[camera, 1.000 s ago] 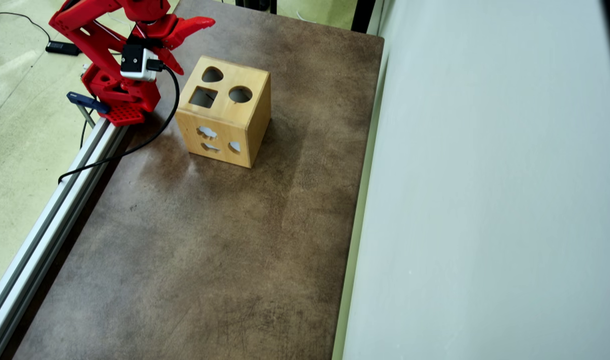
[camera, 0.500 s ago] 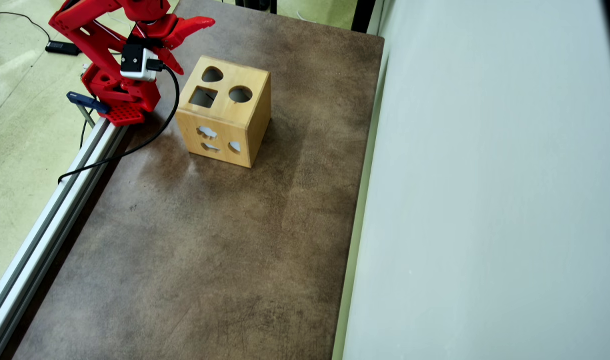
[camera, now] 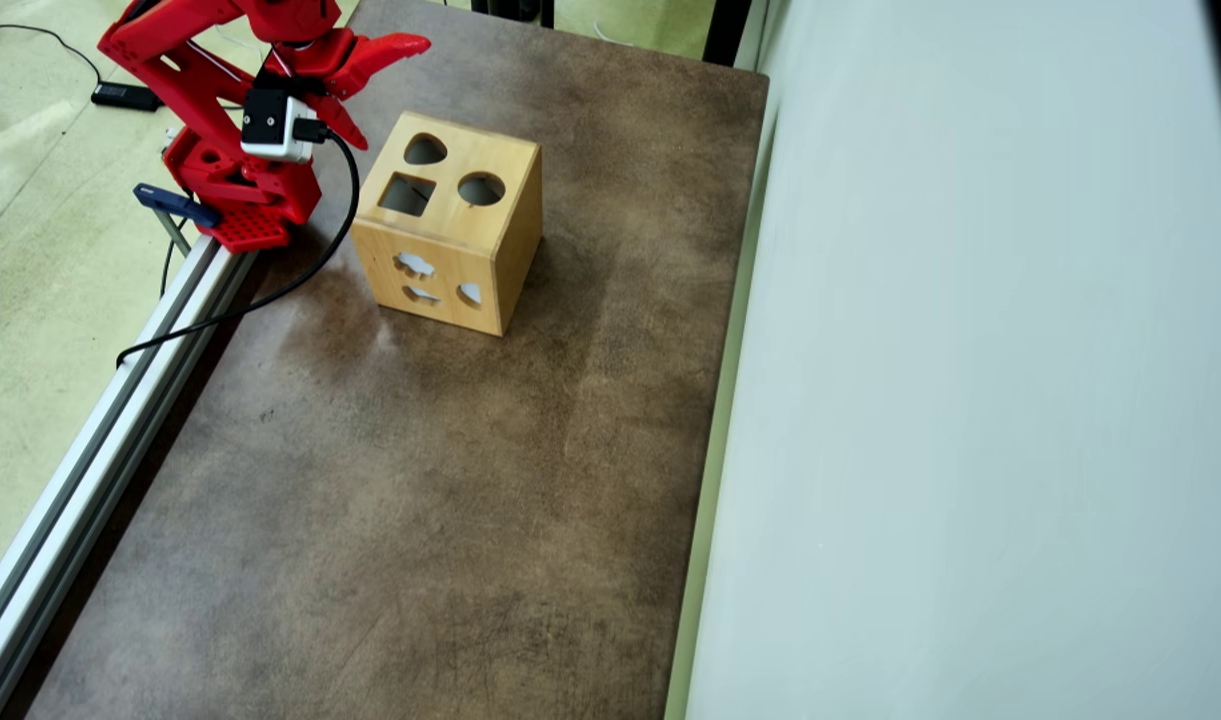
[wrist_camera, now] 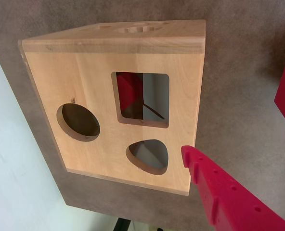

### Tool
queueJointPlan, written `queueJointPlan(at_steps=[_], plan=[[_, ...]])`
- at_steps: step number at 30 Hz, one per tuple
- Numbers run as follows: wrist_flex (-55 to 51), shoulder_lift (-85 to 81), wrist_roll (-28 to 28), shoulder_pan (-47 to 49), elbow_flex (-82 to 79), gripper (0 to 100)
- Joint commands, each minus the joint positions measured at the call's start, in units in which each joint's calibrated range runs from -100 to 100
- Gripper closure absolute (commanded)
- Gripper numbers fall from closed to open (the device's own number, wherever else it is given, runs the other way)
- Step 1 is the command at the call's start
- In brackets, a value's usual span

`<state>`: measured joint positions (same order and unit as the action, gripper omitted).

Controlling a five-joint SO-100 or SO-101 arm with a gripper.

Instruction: Pick and place the red cube on the square hole

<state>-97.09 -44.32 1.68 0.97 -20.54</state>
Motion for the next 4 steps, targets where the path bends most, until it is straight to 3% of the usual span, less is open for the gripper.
queueJointPlan(at_steps=[1, 4], plan=[[-0.3, -0.2, 0.3, 0.0, 0.2, 8], [-0.3, -0.2, 0.3, 0.0, 0.2, 8]])
